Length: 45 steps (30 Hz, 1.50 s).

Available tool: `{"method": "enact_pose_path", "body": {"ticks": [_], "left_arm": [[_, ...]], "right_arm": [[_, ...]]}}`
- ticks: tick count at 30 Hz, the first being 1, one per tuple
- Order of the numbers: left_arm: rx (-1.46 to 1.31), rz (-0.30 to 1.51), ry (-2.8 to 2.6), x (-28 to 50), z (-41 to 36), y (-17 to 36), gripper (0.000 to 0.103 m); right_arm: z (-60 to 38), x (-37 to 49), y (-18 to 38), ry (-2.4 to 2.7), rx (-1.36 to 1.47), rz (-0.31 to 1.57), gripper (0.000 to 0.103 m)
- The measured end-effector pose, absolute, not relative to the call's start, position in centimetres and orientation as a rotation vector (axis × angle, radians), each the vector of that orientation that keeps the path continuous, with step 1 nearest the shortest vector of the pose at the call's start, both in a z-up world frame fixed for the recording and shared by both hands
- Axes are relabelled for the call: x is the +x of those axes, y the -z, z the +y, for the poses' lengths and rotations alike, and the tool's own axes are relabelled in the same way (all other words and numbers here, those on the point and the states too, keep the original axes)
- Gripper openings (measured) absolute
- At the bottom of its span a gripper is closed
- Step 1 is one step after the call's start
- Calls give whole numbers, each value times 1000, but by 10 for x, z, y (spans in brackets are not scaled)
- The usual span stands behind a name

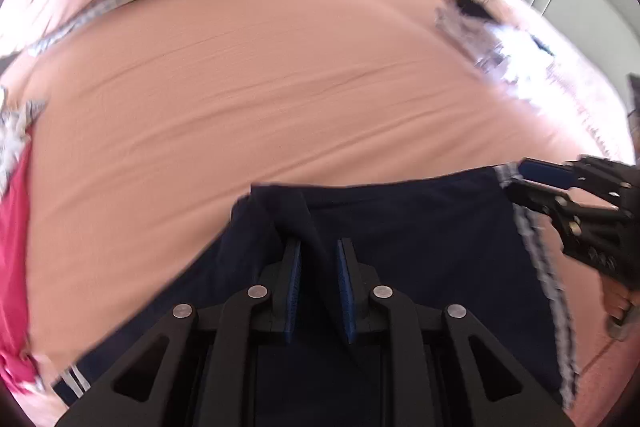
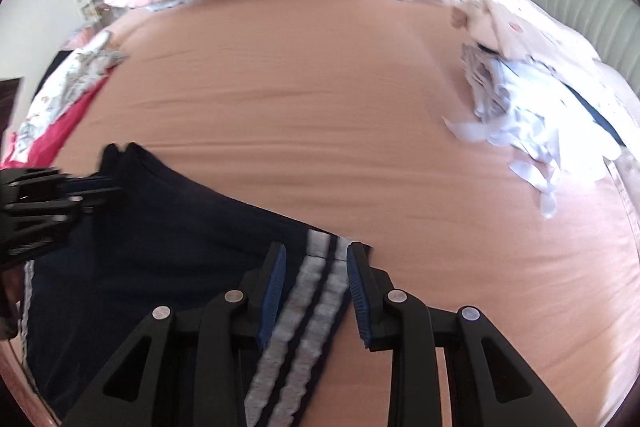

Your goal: Fold clothes

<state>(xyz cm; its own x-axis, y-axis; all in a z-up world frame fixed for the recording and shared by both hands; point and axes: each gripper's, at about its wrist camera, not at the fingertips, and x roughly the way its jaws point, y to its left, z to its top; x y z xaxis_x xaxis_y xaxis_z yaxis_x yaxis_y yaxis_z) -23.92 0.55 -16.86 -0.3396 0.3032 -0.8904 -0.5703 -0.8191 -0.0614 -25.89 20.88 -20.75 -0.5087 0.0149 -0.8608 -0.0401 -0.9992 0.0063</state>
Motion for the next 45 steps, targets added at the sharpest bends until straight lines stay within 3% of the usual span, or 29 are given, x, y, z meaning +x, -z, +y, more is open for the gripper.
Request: {"method": "enact_pose_path", "body": {"ticks": [2,6,10,14,19,22,25,27,33,37,40,42,45], "left_arm": [[-1390,353,-2199,-249,7,170,17],[-1353,343,-2320,-254,-3,151,17],[-1310,258,-2207,-237,-8,139,17],[-1364,427,-2170,-244,14,175,17],[-1409,120,-2216,-266,-10,155,17],[-1354,91,-2193,-238,-27,137,19],[-1378,146,-2205,-196,-69,130,31],[-1428,118,-2187,-173,-98,133,53],[-1542,-19,-2220,-129,-139,157,56],[-1507,-218,-2248,-116,-168,167,56],[-1497,-276,-2298,-106,-209,169,56],[-1488,-303,-2314,-113,-195,175,56],[-1470,-159,-2341,-112,-190,171,56]], "right_arm": [[206,-265,219,-2652,-1573,-30,29],[226,-270,217,-2582,-1508,9,29],[240,-261,206,-2577,-1522,153,29],[235,-247,207,-2571,-1619,312,29],[231,-238,209,-2512,-1642,320,29],[239,-222,196,-2522,-1644,379,32],[238,-202,189,-2516,-1671,461,32],[246,-181,185,-2499,-1692,534,32],[252,-139,203,-2418,-1746,751,34],[263,-137,197,-2429,-1735,834,52],[252,-130,186,-2479,-1715,818,54],[241,-134,197,-2480,-1748,720,58],[223,-137,205,-2493,-1760,506,56]]}}
